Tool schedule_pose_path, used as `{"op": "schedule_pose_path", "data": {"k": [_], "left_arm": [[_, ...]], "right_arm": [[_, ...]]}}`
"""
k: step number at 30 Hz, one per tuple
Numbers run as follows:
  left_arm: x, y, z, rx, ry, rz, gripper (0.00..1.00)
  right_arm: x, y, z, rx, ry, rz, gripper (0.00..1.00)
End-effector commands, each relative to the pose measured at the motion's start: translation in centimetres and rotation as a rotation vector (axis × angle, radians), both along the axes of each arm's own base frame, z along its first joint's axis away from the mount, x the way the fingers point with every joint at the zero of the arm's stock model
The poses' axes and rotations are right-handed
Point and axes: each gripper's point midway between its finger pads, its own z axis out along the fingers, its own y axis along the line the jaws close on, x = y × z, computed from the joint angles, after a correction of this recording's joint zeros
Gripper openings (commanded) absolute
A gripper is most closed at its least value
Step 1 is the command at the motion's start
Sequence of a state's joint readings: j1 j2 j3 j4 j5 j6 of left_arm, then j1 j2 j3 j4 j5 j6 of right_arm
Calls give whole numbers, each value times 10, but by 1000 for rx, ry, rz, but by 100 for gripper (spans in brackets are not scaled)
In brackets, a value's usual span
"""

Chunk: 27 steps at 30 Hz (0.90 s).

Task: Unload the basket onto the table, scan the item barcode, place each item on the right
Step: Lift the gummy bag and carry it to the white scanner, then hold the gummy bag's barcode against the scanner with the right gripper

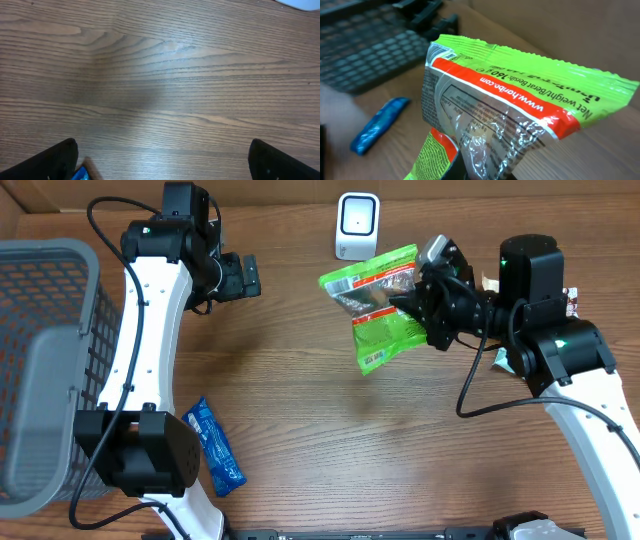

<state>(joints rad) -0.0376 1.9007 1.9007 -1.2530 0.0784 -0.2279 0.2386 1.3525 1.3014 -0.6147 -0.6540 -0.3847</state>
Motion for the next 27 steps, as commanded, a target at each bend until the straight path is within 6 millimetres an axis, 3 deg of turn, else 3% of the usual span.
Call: {"op": "schedule_pose_path", "data": {"k": [1, 7, 11, 16, 20, 27], "left_arm": [[2, -2, 3, 0, -13, -25, 100], [2, -2, 3, 0, -12, -25, 100], [2, -2, 3, 0, -12, -25, 100], [2, -2, 3, 0, -13, -25, 100], [2, -2, 3, 0, -13, -25, 100], [2, -2, 3, 0, -13, -25, 100]], "right_arm": [[30, -17, -18, -71, 48, -203, 4], [79, -42, -64, -279, 37, -538, 4], [112, -60, -62, -447, -147, -752, 4], [143, -58, -52, -736, -427, -729, 4], [165, -58, -63, -1025, -583, -618, 4], [205, -51, -72, -1185, -797, -606, 4]]}}
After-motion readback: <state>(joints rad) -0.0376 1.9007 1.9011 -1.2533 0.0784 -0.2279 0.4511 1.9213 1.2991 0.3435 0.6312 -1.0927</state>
